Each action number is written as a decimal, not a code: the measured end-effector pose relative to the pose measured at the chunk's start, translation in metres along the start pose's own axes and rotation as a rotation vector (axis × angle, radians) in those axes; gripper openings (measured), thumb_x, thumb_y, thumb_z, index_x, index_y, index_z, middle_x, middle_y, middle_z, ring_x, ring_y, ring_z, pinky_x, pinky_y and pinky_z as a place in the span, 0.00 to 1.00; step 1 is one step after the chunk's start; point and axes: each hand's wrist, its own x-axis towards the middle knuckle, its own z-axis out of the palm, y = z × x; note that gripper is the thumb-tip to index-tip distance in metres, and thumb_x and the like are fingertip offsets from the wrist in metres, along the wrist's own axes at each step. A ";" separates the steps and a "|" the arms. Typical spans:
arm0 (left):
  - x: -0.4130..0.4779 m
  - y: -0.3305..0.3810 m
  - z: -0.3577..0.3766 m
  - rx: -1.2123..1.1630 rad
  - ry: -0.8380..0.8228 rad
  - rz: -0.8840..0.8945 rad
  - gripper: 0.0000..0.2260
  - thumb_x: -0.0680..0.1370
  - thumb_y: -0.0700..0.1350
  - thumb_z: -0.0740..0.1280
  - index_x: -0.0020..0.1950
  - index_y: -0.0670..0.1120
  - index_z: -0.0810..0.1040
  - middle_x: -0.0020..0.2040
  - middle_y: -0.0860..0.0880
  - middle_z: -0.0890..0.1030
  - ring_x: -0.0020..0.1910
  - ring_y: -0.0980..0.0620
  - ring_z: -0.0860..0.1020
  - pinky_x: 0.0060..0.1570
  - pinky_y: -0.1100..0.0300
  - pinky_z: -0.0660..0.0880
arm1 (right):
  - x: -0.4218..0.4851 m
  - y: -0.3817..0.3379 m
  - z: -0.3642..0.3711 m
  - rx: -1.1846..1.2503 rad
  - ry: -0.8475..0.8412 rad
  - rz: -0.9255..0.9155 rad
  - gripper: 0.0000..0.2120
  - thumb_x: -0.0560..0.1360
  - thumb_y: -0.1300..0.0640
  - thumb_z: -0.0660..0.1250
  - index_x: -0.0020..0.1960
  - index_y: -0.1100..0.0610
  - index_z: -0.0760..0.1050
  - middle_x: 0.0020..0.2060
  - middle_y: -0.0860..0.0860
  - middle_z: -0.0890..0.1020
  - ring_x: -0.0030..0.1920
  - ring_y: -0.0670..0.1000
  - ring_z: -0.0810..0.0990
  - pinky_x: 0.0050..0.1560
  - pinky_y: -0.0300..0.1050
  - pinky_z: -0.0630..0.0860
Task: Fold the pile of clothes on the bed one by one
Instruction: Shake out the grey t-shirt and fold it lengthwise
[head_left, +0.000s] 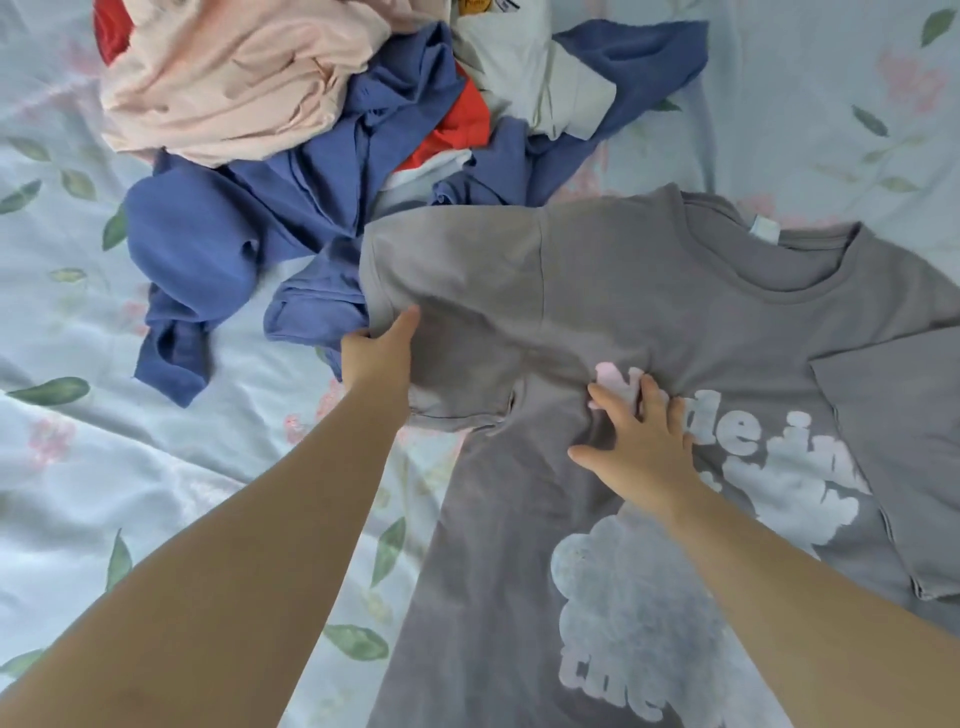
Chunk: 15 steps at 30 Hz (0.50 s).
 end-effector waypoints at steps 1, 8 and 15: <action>0.000 0.001 0.000 0.034 -0.033 -0.002 0.22 0.73 0.53 0.71 0.61 0.43 0.74 0.49 0.50 0.76 0.49 0.48 0.72 0.48 0.57 0.69 | 0.000 0.001 0.000 0.006 -0.001 -0.001 0.32 0.71 0.44 0.67 0.71 0.36 0.56 0.76 0.48 0.41 0.75 0.61 0.39 0.73 0.60 0.46; -0.037 0.009 -0.002 0.319 0.105 0.432 0.09 0.78 0.48 0.63 0.44 0.44 0.68 0.34 0.52 0.69 0.38 0.48 0.68 0.35 0.57 0.65 | -0.003 0.004 -0.006 0.079 -0.053 -0.029 0.31 0.71 0.44 0.67 0.70 0.35 0.58 0.76 0.47 0.41 0.75 0.60 0.37 0.74 0.60 0.44; -0.108 0.036 0.074 0.701 -0.481 0.904 0.22 0.82 0.47 0.56 0.76 0.59 0.56 0.52 0.44 0.80 0.46 0.43 0.77 0.48 0.51 0.75 | -0.017 0.034 -0.034 0.885 0.123 -0.080 0.23 0.78 0.56 0.63 0.69 0.40 0.63 0.56 0.41 0.71 0.59 0.39 0.69 0.59 0.37 0.62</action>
